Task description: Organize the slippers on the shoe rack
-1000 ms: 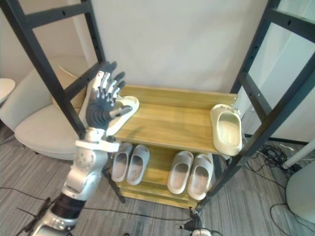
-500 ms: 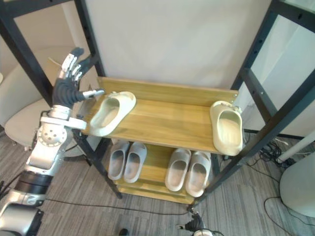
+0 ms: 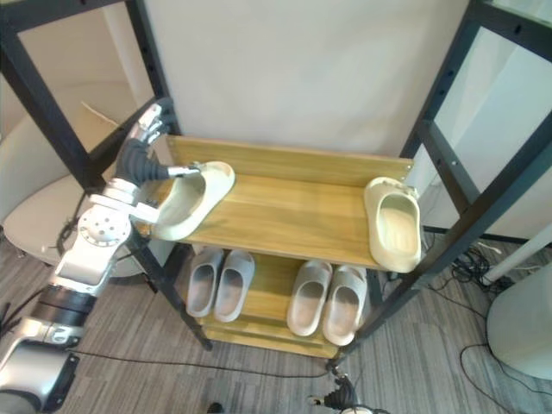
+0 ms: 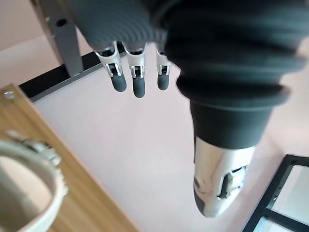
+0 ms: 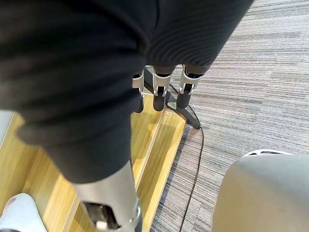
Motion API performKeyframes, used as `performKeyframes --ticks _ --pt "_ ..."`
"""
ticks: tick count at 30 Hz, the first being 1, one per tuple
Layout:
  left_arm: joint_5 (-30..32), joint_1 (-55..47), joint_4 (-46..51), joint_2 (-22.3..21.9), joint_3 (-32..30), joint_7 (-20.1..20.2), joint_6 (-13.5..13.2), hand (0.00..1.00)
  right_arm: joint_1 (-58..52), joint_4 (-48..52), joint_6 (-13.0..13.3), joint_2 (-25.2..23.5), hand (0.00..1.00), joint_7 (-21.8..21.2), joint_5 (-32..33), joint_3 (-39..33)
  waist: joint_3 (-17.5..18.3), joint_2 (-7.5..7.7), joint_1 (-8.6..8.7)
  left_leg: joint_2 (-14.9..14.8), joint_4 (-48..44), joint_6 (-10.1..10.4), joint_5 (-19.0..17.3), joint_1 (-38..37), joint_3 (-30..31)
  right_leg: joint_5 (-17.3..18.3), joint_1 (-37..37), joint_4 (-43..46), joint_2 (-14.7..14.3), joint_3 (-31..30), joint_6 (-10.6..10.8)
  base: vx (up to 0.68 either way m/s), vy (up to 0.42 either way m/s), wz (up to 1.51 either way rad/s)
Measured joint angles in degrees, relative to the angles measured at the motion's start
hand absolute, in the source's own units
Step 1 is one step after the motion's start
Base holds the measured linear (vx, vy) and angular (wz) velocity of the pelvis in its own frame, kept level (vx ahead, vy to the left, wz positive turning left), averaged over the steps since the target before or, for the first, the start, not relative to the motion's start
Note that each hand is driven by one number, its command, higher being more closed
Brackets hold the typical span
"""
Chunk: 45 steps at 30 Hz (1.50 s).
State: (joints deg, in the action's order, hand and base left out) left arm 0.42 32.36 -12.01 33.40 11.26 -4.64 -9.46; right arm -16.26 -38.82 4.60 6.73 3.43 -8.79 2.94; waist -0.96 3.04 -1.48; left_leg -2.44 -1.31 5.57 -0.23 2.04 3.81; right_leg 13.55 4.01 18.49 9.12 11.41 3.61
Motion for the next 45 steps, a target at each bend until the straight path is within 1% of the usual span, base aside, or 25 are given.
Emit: performKeyframes --ticks 5,13,18,25,26,30,34,37,40,45 --pt "0.57 0.75 -3.10 -0.07 -0.03 -0.13 0.57 0.00 -0.05 0.24 0.00 0.00 0.00 0.02 0.01 0.00 0.01 0.02 0.82 -0.12 -0.03 0.01 -0.01 -0.04 -0.37 0.04 0.60 0.19 -0.07 -0.42 -0.06 -0.02 -0.001 -0.03" --pt "1.84 1.63 -8.49 -0.59 -0.18 -0.24 1.50 0.00 -1.24 2.13 0.18 0.01 0.00 0.01 0.05 0.02 0.13 0.05 1.33 -0.25 -0.02 0.04 -0.16 0.00 -2.07 -0.14 1.10 0.25 -0.20 -1.66 0.00 0.01 0.002 -0.08" --pt "4.28 3.57 -10.26 -0.58 -0.32 -0.20 1.54 0.00 -1.32 2.25 0.18 0.02 0.00 -0.06 0.05 0.06 0.22 0.14 1.33 -0.41 -0.10 0.02 -0.45 0.13 -3.11 -0.27 1.94 0.27 -0.35 -2.54 0.02 0.00 -0.002 -0.09" --pt "7.04 6.97 -14.46 -0.50 -0.29 -0.19 2.03 0.00 -2.62 4.47 0.35 0.01 0.00 -0.18 0.45 0.66 0.25 0.23 1.54 -0.79 -2.53 0.14 -1.62 1.91 -3.68 -0.69 2.54 0.00 -0.71 -2.82 -0.15 0.00 -0.005 -0.04" --pt "7.56 7.29 -14.95 -0.18 -0.29 -0.19 2.45 0.00 -2.59 4.52 0.37 0.00 0.00 -0.26 0.49 0.91 0.25 0.25 1.40 -1.06 -2.63 0.21 -1.71 2.02 -4.28 -0.90 2.89 -0.07 -1.00 -3.29 -0.30 -0.01 -0.012 -0.15" --pt "10.99 8.21 -16.81 0.12 -0.06 -0.15 2.59 0.00 -3.65 6.74 0.52 -0.06 0.00 -0.75 1.22 2.19 0.23 0.23 1.49 -1.77 -2.81 0.37 -1.92 2.00 -5.34 -1.52 3.02 -0.81 -1.66 -4.03 -0.52 -0.01 -0.019 -0.15" --pt "13.01 9.96 -18.81 2.00 -0.04 -0.13 2.62 0.00 -3.75 6.94 0.71 -0.14 0.00 -1.16 2.25 2.47 0.17 0.21 1.48 -2.23 -2.96 0.47 -2.00 2.57 -6.30 -1.73 4.10 -0.77 -2.07 -4.61 -0.78 -0.01 -0.022 -0.13" --pt "13.71 10.96 -19.47 2.51 0.00 -0.03 2.64 0.00 -4.24 7.94 0.74 -0.09 0.00 -1.19 2.28 2.76 0.11 0.14 1.47 -2.33 -3.09 0.49 -1.97 3.13 -6.35 -2.09 4.54 -0.77 -2.14 -4.59 -0.76 0.00 -0.006 -0.01" --pt "16.42 11.36 -19.98 4.04 1.84 0.45 2.64 0.00 -4.69 8.88 0.86 -0.12 0.00 -1.25 2.39 3.70 0.04 0.07 1.49 -2.30 -3.08 0.48 -1.97 3.19 -6.37 -2.09 4.59 -0.79 -2.12 -4.59 -0.76 0.00 0.000 0.00" --pt "20.29 12.27 -20.39 5.53 3.00 1.41 2.58 0.00 -4.65 9.03 1.07 -0.20 0.00 -1.33 2.50 4.23 -0.02 -0.02 1.49 -2.35 -3.08 0.48 -1.98 3.22 -6.58 -2.10 4.72 -0.79 -2.12 -4.68 -0.76 0.00 -0.003 -0.01"
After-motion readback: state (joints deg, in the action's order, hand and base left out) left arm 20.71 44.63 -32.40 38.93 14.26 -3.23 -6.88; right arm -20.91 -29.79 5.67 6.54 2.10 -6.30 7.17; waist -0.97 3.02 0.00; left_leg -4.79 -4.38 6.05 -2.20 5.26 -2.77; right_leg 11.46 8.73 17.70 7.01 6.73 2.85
